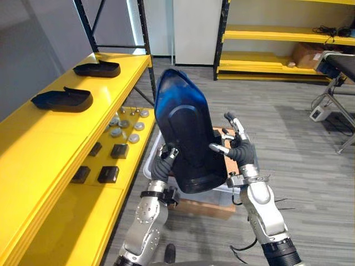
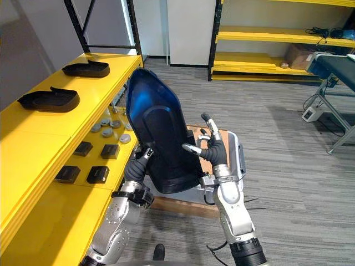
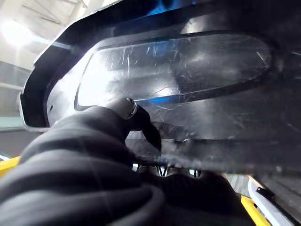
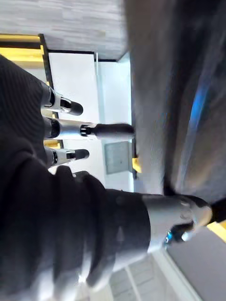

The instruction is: Walk over and take plastic housings, then place them on the shelf

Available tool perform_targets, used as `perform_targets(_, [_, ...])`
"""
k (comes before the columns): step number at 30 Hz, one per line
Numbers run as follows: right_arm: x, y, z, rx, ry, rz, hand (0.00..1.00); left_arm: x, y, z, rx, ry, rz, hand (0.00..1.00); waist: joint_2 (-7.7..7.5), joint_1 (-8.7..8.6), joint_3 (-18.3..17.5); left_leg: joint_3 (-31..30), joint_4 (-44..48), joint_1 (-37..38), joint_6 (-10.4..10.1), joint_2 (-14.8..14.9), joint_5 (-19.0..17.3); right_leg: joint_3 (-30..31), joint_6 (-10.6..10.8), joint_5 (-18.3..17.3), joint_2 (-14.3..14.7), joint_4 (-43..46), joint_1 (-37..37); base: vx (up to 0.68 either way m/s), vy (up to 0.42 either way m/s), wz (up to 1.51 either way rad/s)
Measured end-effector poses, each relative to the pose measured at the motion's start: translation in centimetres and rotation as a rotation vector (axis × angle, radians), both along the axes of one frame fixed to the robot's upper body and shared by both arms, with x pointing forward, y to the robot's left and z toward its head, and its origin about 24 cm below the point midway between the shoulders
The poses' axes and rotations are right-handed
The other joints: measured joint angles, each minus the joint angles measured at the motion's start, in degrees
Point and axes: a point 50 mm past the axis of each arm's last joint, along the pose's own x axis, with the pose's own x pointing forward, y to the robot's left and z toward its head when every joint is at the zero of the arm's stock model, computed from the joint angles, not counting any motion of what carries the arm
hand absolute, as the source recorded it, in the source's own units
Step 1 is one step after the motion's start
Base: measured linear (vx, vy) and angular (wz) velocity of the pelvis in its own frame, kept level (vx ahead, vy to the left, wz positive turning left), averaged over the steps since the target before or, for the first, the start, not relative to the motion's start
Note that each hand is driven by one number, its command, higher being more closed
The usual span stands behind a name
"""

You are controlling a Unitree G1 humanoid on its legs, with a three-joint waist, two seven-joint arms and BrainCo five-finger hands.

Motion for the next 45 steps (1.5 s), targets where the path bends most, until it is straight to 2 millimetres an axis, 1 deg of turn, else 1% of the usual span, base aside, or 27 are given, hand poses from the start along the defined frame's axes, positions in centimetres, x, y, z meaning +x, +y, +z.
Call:
perform_targets(4, [-0.5,-0.8,1.4,0.078,-0.073,-0.036,0.0,0.2,0.9,-1.1,0.02,0.05,0.049,1.0,-0.05,0.07,0.08,0.05,-0.01,0.0,-0.18,-0.02,-0.16,0.01,-0.02,-0.02,-0.04,-0.15,0.03,0.0,0.0,0.0])
perform_targets(6, [-1.0,-1.8,2.1,0.125,-0.122,-0.088,0.0,0.2,1.4,-1.6,0.026,0.071,0.08,1.0,-0.07,0.09,0.09,0.07,-0.01,-0.01,-0.18,-0.02,-0.21,0.01,-0.03,-0.02,-0.04,-0.25,0.06,0.0,0.0,0.0])
perform_targets(9, [-1.9,-4.6,2.7,0.172,-0.178,-0.251,0.0,0.2,2.5,-2.0,0.029,0.093,0.147,1.0,-0.13,-0.02,0.14,0.18,-0.01,-0.01,-0.14,-0.02,-0.26,0.03,-0.03,-0.02,-0.07,-0.39,0.07,0.0,0.0,0.0])
perform_targets(11, [-3.2,-7.8,1.9,0.188,-0.155,-0.437,0.0,-0.2,3.3,-2.4,0.024,0.117,0.198,1.0,-0.16,0.0,0.16,0.21,-0.01,-0.02,-0.11,-0.08,-0.28,0.0,-0.03,-0.02,-0.12,-0.52,0.07,0.0,0.0,0.0])
perform_targets(13, [-4.1,-9.5,1.2,0.195,-0.127,-0.534,0.0,-0.6,3.8,-2.7,0.025,0.133,0.222,1.0,-0.16,-0.06,0.17,0.23,-0.01,-0.02,-0.11,-0.1,-0.28,-0.03,-0.03,-0.02,-0.13,-0.62,0.07,0.0,0.0,0.0])
perform_targets(14, [-5.5,-11.9,-0.5,0.201,-0.055,-0.683,0.0,-1.1,4.3,-3.1,0.025,0.152,0.246,1.0,-0.16,-0.41,0.17,0.23,-0.01,-0.03,-0.11,-0.08,-0.28,-0.11,-0.08,-0.05,-0.11,-0.69,0.09,0.0,0.0,0.0])
perform_targets(16, [-6.5,-13.6,-2.6,0.193,0.044,-0.789,0.0,-1.6,5.0,-3.2,0.029,0.156,0.273,1.0,-0.14,-1.13,0.18,0.11,-0.01,-0.12,-0.11,-0.08,-0.28,-0.17,-0.14,-0.08,-0.09,-0.74,0.09,0.0,0.0,0.0])
perform_targets(17, [-7.3,-14.5,-4.5,0.182,0.143,-0.86,0.0,-1.9,5.3,-3.0,0.033,0.149,0.29,1.0,-0.08,-1.64,0.22,0.08,-0.01,-0.17,-0.11,-0.06,-0.28,-0.17,-0.16,-0.09,-0.05,-0.82,0.09,0.0,0.0,0.0])
perform_targets(18, [-7.8,-15.0,-5.5,0.175,0.197,-0.89,0.0,-2.0,5.4,-2.8,0.035,0.142,0.294,1.0,-0.06,-1.68,0.25,0.12,-0.01,-0.17,-0.11,-0.05,-0.28,-0.16,-0.16,-0.1,-0.05,-0.86,0.09,0.0,0.0,0.0])
perform_targets(21, [-10.5,-16.3,-10.5,0.155,0.473,-0.997,0.0,-2.3,5.6,-1.6,0.025,0.091,0.314,1.0,0.41,-1.82,0.48,0.24,-0.01,-0.16,-0.1,-0.03,-0.29,-0.15,-0.18,-0.1,-0.04,-0.9,0.08,0.0,0.0,0.0])
perform_targets(22, [-11.3,-16.2,-12.4,0.173,0.569,-1.016,0.0,-2.6,5.8,-1.2,0.02,0.073,0.326,1.0,0.58,-2.24,0.46,0.34,-0.01,-0.14,-0.1,0.0,-0.29,-0.14,-0.18,-0.11,-0.04,-0.89,0.08,0.0,0.0,0.0])
perform_targets(23, [-11.8,-16.1,-13.4,0.185,0.617,-1.02,0.0,-2.8,5.9,-1.0,0.018,0.066,0.333,1.0,0.65,-2.45,0.43,0.47,-0.01,-0.12,-0.11,0.03,-0.29,-0.14,-0.19,-0.11,-0.03,-0.89,0.08,0.0,0.0,-0.04])
perform_targets(25, [-13.9,-14.9,-17.3,0.233,0.812,-1.021,0.0,-3.2,6.0,-0.8,0.008,0.053,0.348,1.0,0.77,-2.62,0.47,1.44,0.0,0.3,-0.04,0.17,-0.43,-0.03,-0.29,-0.19,-0.06,-0.71,0.33,0.0,-0.002,-0.05])
perform_targets(26, [-14.5,-14.6,-18.2,0.246,0.859,-1.013,0.0,-3.2,6.0,-0.9,0.006,0.056,0.35,1.0,0.77,-2.61,0.49,1.57,0.0,0.57,-0.02,0.19,-0.78,-0.02,-0.32,-0.25,-0.07,-0.66,0.56,0.01,-0.006,-0.03])
perform_targets(28, [-16.8,-12.6,-21.9,0.296,1.059,-0.97,0.0,-3.7,6.0,-1.3,0.0,0.076,0.357,1.0,0.66,-2.55,0.6,1.74,-0.01,1.82,-0.09,0.08,-1.57,0.04,-0.35,-0.68,-0.27,-0.42,1.7,0.0,0.0,0.0])
perform_targets(29, [-17.4,-12.1,-22.7,0.305,1.107,-0.951,0.0,-3.7,6.0,-1.3,-0.001,0.078,0.357,1.0,0.67,-2.54,0.61,1.75,0.0,1.98,-0.07,0.07,-1.64,0.01,-0.29,-0.82,-0.29,-0.33,1.87,0.0,0.0,0.0])
perform_targets(31, [-19.1,-9.4,-25.4,0.335,1.282,-0.853,0.0,-4.1,6.0,-1.0,-0.007,0.07,0.364,1.0,0.53,-2.23,0.93,1.73,0.01,2.48,-0.19,0.07,-1.79,-0.13,-0.05,-1.73,-0.35,0.71,2.0,-0.01,-0.017,0.03])
perform_targets(33, [-19.8,-7.8,-26.7,0.343,1.377,-0.78,0.0,-4.2,6.0,-0.7,-0.009,0.058,0.365,1.0,0.33,-1.47,1.29,1.46,0.08,2.56,-0.2,-0.1,-1.81,-0.44,-0.29,-2.47,-0.54,2.83,2.0,-0.01,-0.032,0.1])
perform_targets(35, [-19.7,-6.9,-27.0,0.329,1.404,-0.727,0.0,-4.2,6.0,-0.3,-0.013,0.039,0.367,1.0,0.39,-1.14,2.33,0.33,0.42,2.53,-0.22,-0.63,-1.79,-2.13,-0.36,-3.88,-0.77,5.41,1.93,-0.05,-0.06,0.53])
perform_targets(37, [-19.0,-6.3,-27.1,0.309,1.404,-0.682,0.0,-4.0,5.7,0.5,-0.033,0.004,0.367,1.0,0.22,-0.93,3.63,-3.04,4.66,-1.23,-0.02,-2.43,-2.46,-7.77,-0.3,-6.18,-2.36,9.82,0.97,-0.07,-0.05,1.28])
perform_targets(39, [-18.5,-6.2,-27.0,0.297,1.396,-0.67,0.0,-3.9,5.4,1.0,-0.048,-0.018,0.362,1.0,0.82,-0.95,4.28,-1.76,8.39,-4.81,1.26,-2.94,-5.19,-13.34,-0.29,-6.47,-3.07,11.1,1.08,-0.06,-0.026,1.54])
perform_targets(40, [-18.6,-5.8,-27.2,0.29,1.41,-0.659,0.0,-3.6,5.0,1.2,-0.057,-0.032,0.346,1.0,-0.42,-0.86,5.0,2.74,11.23,-6.7,3.48,-2.8,-8.41,-17.58,-0.56,-6.3,-5.43,11.12,1.05,-0.07,0.026,1.98])
perform_targets(41, [-18.7,-6.0,-27.5,0.261,1.435,-0.65,0.0,-3.5,4.8,1.5,-0.071,-0.049,0.342,1.0,-0.42,-0.37,5.52,11.29,17.31,-9.61,5.46,-0.26,-10.33,-21.53,-0.6,-6.28,-6.62,11.88,1.39,-0.03,0.049,1.87])
perform_targets(42, [-18.7,-6.1,-27.6,0.248,1.443,-0.647,0.0,-3.5,4.7,1.6,-0.076,-0.056,0.342,1.0,-0.2,-0.02,5.6,15.53,20.12,-10.72,6.45,1.2,-11.11,-23.38,-0.59,-6.29,-6.94,12.02,1.89,0.0,0.079,1.63])
perform_targets(43, [-18.6,-6.2,-27.6,0.233,1.448,-0.642,0.0,-3.5,4.7,1.6,-0.077,-0.059,0.345,1.0,0.02,0.16,5.64,23.49,24.57,-11.08,8.74,4.44,-12.8,-26.83,-0.58,-6.29,-7.5,12.23,2.95,0.07,0.074,1.48])
perform_targets(44, [-18.4,-6.2,-27.7,0.22,1.45,-0.63,0.0,-3.4,4.7,1.6,-0.079,-0.06,0.351,1.0,0.01,-0.06,5.62,29.52,26.68,-9.73,9.41,7.1,-14.0,-29.95,-0.52,-6.27,-8.22,12.27,4.3,0.08,0.085,1.42])
perform_targets(45, [-18.3,-6.2,-27.7,0.215,1.451,-0.627,0.0,-3.4,4.6,1.5,-0.081,-0.061,0.353,1.0,0.02,-0.08,5.62,31.6,26.72,-8.96,8.14,7.73,-15.17,-31.2,-0.42,-6.24,-8.51,12.33,4.89,0.14,0.111,1.4])
